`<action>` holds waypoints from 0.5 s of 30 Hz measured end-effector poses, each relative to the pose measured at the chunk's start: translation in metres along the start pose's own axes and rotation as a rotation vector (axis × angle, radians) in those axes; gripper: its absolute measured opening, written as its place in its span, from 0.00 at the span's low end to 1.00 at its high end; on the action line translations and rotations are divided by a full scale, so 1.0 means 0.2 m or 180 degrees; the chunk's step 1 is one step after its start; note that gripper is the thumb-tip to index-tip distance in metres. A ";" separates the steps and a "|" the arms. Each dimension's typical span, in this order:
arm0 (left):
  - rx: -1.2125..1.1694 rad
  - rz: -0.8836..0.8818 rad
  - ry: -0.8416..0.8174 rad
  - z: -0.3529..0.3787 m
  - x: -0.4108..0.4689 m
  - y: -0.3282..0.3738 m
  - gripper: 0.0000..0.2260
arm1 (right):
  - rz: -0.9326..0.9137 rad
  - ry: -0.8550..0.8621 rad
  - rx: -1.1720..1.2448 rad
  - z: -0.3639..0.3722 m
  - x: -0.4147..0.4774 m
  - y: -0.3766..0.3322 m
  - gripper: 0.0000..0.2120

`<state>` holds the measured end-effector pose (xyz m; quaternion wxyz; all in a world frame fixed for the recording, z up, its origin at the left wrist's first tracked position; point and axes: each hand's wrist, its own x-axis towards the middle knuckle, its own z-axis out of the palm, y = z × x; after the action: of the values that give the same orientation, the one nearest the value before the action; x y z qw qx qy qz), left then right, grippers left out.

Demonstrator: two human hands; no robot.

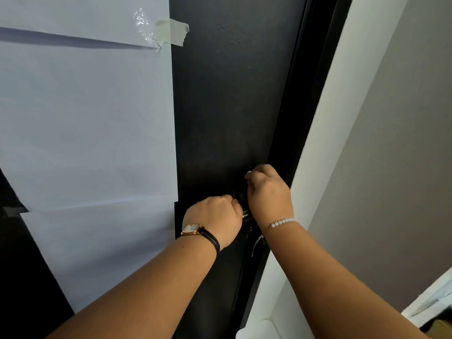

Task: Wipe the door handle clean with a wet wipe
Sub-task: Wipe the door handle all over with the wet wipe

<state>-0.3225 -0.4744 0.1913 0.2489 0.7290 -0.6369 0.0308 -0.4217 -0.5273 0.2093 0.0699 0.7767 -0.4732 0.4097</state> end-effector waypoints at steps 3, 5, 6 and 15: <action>0.0015 0.0008 -0.0034 0.00 0.00 0.00 0.16 | -0.0564 -0.0103 0.0065 0.00 0.01 0.04 0.06; 0.0003 0.0000 -0.0041 0.00 0.00 0.00 0.16 | -0.0610 -0.0214 0.0160 -0.01 0.02 0.06 0.06; -0.0007 -0.0007 -0.0043 0.00 0.00 0.00 0.17 | -0.0492 -0.0210 0.0206 -0.01 0.02 0.06 0.06; -0.0038 0.0011 -0.0039 0.00 0.00 0.00 0.18 | 0.1144 -0.0438 0.0454 -0.02 0.01 0.05 0.10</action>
<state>-0.3222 -0.4739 0.1920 0.2493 0.7266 -0.6398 0.0230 -0.4314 -0.5319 0.2118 -0.0920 0.7089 -0.5777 0.3940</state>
